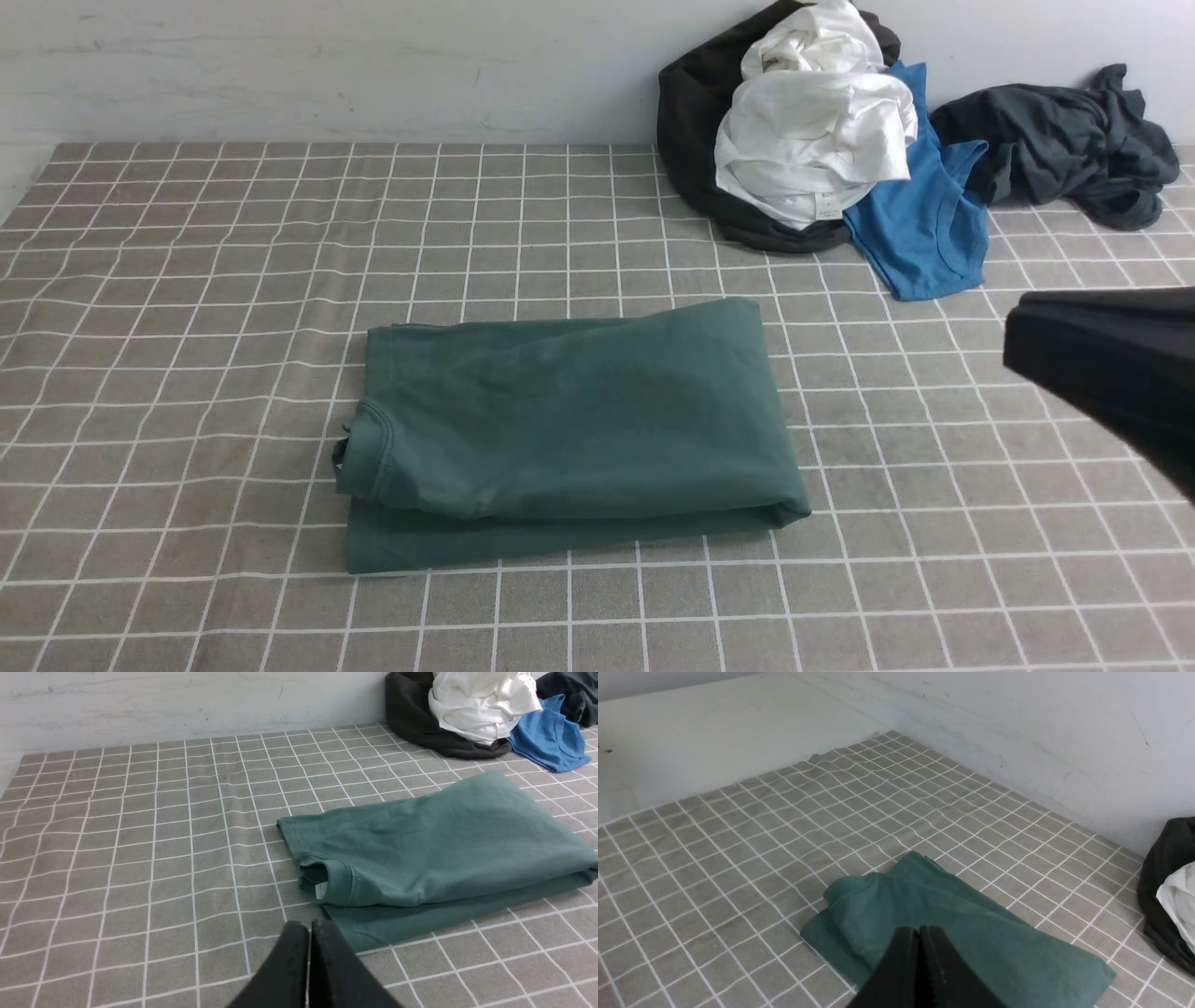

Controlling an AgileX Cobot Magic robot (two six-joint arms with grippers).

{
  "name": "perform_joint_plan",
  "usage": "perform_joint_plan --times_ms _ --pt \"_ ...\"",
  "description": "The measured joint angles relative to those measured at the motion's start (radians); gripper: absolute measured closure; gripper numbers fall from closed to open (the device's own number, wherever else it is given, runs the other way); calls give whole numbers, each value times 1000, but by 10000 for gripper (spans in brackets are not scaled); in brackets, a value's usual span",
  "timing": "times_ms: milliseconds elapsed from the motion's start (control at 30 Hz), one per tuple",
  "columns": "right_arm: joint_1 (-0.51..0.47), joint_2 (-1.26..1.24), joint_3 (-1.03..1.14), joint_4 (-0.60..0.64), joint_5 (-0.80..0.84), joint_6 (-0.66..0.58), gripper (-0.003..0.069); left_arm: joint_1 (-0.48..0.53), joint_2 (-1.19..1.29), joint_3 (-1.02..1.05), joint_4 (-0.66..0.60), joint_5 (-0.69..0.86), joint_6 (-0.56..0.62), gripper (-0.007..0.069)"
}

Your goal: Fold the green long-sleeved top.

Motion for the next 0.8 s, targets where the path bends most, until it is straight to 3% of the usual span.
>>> perform_joint_plan --times_ms 33,133,267,400,467,567,800 --pt "-4 -23 88 39 -140 0 673 0 0 0 0 0 0 632" --pt "-38 -88 255 119 -341 2 673 0 0 0 0 0 0 632" --pt "-149 -243 480 170 -475 18 673 0 0 0 0 1 0 632" --pt "-272 -374 609 124 -483 85 673 0 0 0 0 1 0 632" --pt "-425 -511 695 5 -456 183 673 0 0 0 0 1 0 632" --pt "-563 -615 744 -122 -375 319 673 0 0 0 0 1 0 632" --pt "-744 -711 815 -188 -219 442 673 0 0 0 0 2 0 632"
